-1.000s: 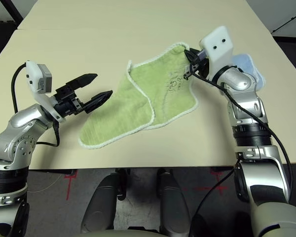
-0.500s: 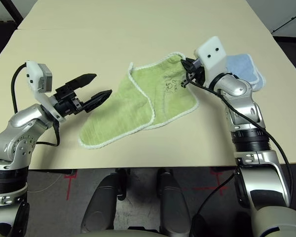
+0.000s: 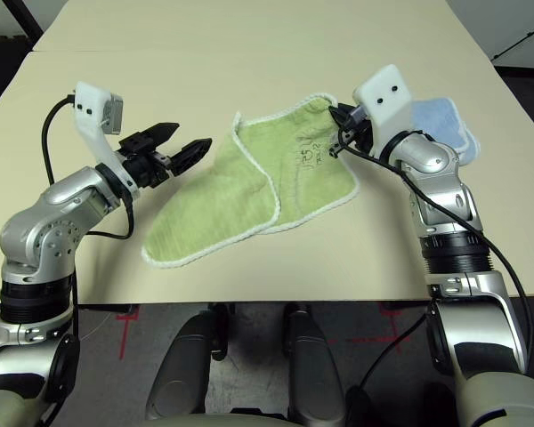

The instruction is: Fold the towel and set it aside.

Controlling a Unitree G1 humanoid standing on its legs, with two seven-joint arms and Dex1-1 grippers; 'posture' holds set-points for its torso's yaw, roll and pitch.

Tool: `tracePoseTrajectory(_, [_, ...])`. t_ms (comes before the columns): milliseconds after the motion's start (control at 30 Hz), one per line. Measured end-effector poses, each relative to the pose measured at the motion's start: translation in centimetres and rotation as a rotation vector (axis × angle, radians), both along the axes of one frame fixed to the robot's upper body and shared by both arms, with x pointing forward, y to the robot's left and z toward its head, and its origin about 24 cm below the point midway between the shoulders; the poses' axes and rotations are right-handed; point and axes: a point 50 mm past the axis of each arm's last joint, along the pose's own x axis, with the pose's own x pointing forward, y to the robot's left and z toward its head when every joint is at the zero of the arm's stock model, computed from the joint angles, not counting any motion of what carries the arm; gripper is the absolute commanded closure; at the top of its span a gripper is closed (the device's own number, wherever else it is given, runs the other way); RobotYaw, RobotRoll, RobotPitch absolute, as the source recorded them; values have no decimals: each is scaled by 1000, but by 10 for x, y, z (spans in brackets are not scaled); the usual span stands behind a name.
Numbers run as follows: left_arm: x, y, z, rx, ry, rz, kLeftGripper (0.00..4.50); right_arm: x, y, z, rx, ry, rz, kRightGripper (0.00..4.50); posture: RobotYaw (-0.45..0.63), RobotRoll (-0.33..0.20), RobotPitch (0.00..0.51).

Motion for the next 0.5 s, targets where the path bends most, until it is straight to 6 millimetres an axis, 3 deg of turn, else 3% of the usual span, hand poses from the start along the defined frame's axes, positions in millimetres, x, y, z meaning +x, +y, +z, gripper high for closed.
tracePoseTrajectory(167, [-20, -14, -7, 144, 49, -157, 0, 0, 0, 0, -7, -1, -4, 4447, -6, 0, 279])
tracePoseTrajectory(333, [-32, -12, -28, 244, 124, -223, 0, 1, -1, 0, -7, -7, -11, 4447, -1, 0, 279])
tracePoseTrajectory(500, [-31, -12, -28, 244, 124, -222, 0, 3, 6, 23, 0, -111, 9, 4447, -3, 0, 275])
